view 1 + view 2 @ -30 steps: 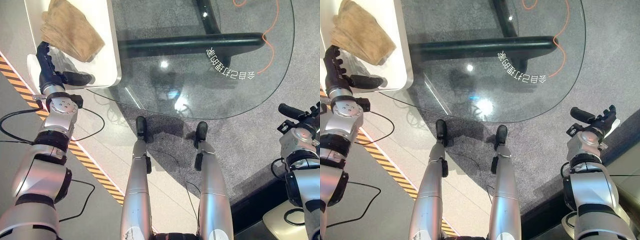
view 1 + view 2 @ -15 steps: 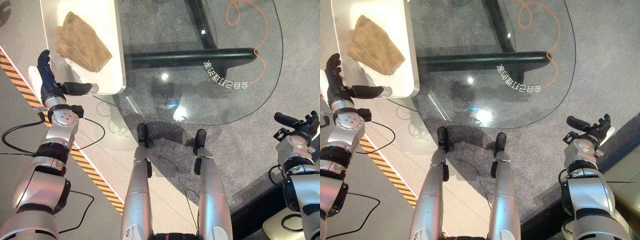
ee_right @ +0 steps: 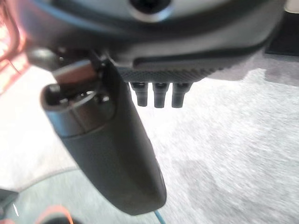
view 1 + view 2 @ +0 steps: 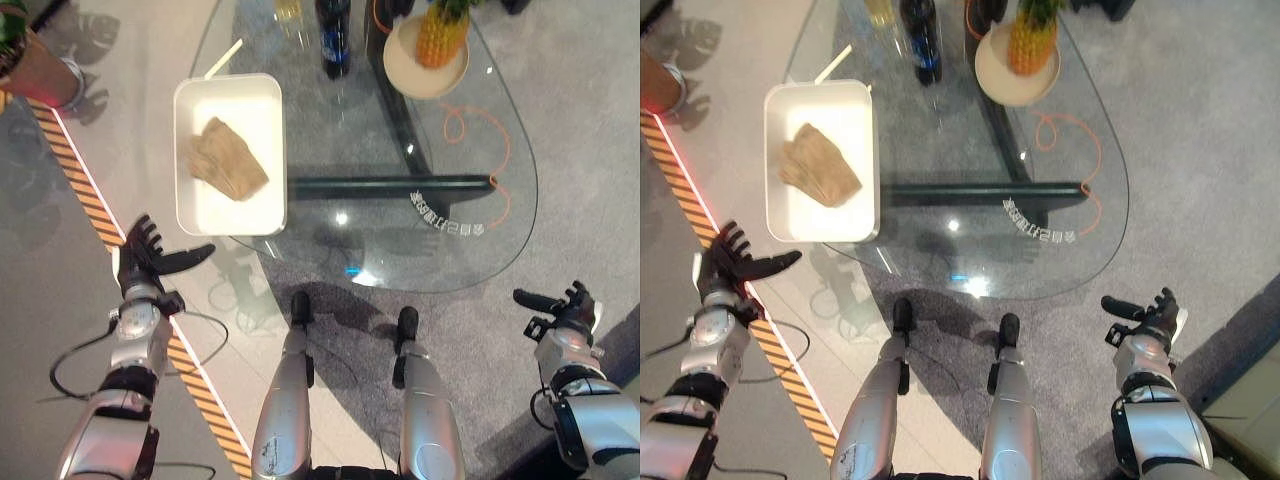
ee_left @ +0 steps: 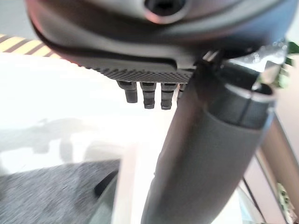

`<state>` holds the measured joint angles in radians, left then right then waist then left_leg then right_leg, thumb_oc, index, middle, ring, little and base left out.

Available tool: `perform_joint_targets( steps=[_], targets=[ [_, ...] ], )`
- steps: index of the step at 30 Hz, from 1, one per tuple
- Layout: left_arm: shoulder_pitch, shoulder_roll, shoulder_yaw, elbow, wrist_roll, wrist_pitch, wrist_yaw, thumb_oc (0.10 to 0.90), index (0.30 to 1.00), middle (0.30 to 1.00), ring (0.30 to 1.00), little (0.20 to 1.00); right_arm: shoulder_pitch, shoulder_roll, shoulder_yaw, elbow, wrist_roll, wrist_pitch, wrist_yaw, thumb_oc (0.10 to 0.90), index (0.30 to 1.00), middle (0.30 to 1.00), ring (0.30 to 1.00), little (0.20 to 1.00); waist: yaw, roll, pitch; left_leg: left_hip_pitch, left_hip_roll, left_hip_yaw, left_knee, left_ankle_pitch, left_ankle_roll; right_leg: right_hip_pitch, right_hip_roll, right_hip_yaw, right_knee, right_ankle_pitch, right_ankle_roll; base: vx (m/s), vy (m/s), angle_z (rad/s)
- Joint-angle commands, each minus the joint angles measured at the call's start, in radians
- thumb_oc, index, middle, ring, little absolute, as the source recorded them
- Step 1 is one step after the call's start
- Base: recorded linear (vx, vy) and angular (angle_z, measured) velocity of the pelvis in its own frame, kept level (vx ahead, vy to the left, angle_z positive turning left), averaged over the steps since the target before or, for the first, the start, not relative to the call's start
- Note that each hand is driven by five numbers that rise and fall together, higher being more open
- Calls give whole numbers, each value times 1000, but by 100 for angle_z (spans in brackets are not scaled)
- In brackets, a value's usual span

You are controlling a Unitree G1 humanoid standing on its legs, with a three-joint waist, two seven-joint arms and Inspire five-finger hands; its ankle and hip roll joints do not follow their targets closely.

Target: Wipe the table with a cloth and put it in the basket.

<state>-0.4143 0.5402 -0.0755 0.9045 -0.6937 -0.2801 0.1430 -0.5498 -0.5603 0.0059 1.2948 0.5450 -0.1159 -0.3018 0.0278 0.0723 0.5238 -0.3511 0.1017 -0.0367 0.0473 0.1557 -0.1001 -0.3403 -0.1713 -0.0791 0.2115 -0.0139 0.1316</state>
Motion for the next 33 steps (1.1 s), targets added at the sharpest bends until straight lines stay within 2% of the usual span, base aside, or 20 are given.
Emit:
perform_joint_targets(
  steps=[1, 8, 13, 19, 33],
  targets=[
    [40, 4, 61, 85, -28, -20, -64, 800, 900, 900, 900, 900, 91, 2, 1, -7, -70, 16, 37, 800, 900, 900, 900, 900, 7, -44, -157, 53, -122, 33, -3, -101, 56, 43, 68, -39, -61, 9, -44, 204, -12, 6],
    [183, -76, 92, 192, 48, 12, -127, 800, 900, 900, 900, 900, 255, 60, -15, 7, -167, 48, 107, 800, 900, 900, 900, 900, 10, -58, -267, 215, -113, 25, -81, -99, 58, 219, 71, -51, -145, 20, -43, 174, -7, 8],
    [238, -113, 101, 259, 138, 34, -144, 800, 900, 900, 900, 900, 321, 102, -20, 25, -230, 70, 119, 800, 900, 900, 900, 900, 13, -62, -324, 273, -106, 19, -103, -102, 58, 277, 73, -59, -160, 16, -43, 162, -5, 6],
    [300, -154, 85, 393, 295, 82, -166, 800, 900, 900, 900, 900, 402, 165, -11, 66, -308, 127, 132, 800, 900, 900, 900, 900, 6, -72, -412, 353, -90, 25, -122, -119, 56, 360, 74, -64, -184, 5, -40, 152, 17, 3],
    [353, -190, 78, 469, 374, 156, -219, 800, 900, 900, 900, 900, 458, 201, -26, 145, -386, 168, 185, 800, 900, 900, 900, 900, -9, -78, -460, 421, -71, 38, -135, -149, 51, 426, 62, -57, -223, 8, -28, 46, 16, 0]
  ],
)
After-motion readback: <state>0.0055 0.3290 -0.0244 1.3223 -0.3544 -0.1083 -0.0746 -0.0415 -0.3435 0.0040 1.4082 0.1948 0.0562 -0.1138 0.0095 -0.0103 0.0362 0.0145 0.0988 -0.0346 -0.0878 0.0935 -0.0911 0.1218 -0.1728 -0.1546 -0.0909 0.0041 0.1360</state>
